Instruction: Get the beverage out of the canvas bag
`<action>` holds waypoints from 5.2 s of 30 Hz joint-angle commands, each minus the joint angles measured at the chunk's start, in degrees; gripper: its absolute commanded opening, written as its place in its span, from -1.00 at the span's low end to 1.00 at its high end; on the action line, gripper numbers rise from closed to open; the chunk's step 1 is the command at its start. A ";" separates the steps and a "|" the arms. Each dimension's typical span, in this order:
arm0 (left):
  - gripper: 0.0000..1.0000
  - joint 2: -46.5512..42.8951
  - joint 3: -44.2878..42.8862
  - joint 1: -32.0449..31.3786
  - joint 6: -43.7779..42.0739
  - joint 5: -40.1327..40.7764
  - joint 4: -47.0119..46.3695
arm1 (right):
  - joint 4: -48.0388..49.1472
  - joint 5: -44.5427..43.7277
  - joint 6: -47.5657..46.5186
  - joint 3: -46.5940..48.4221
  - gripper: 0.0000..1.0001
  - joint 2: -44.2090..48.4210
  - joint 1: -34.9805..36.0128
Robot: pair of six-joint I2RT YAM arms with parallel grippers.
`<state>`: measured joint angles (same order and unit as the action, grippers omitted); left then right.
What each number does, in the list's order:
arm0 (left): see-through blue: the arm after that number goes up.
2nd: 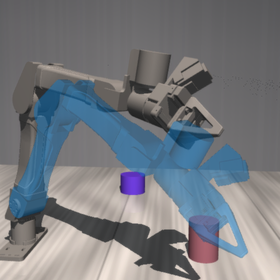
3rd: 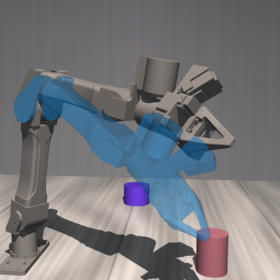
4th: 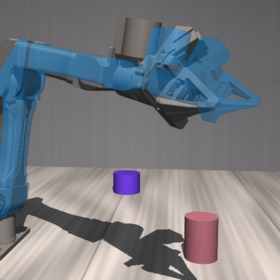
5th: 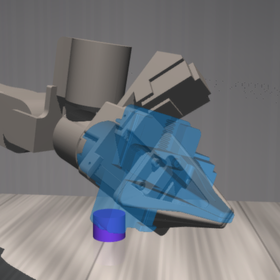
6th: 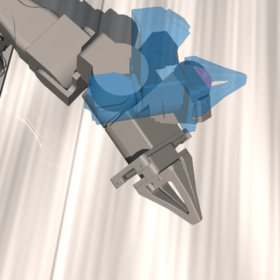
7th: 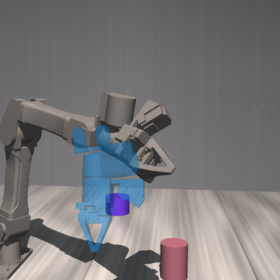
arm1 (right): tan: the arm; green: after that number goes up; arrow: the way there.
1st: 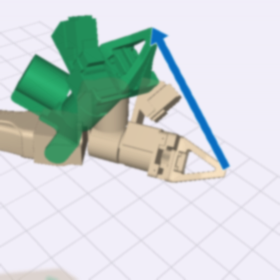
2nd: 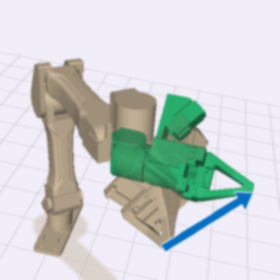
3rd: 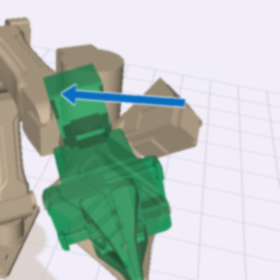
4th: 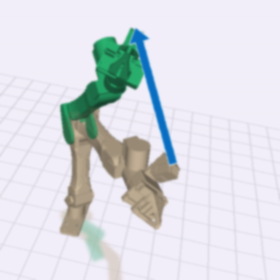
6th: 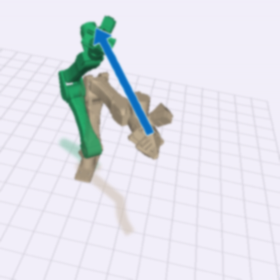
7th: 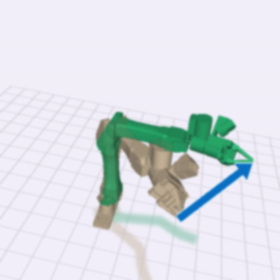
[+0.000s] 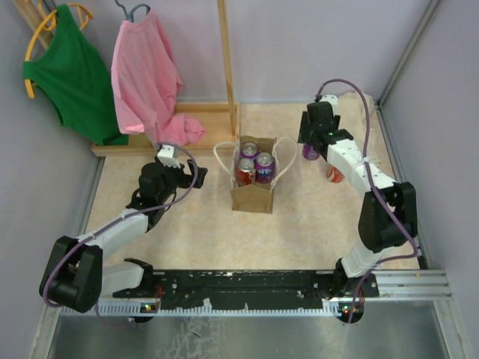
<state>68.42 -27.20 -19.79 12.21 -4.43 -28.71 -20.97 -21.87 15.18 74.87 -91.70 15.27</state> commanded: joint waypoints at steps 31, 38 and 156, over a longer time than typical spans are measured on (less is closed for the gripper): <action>0.99 -1.09 -1.29 -0.48 -0.46 0.03 -0.36 | 13.46 -3.93 0.73 2.18 -0.95 -11.18 -1.60; 0.99 -1.02 -1.28 -0.50 -0.25 -0.29 -0.39 | 12.30 -6.09 1.58 1.50 0.46 -10.77 -1.60; 0.99 0.22 -1.41 -0.69 -0.16 -1.24 -1.26 | -26.45 27.11 -40.71 24.55 0.39 -24.29 16.82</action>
<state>68.58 -27.31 -20.16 12.16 -5.04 -28.34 -48.38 4.19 -25.93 98.43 -113.78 32.21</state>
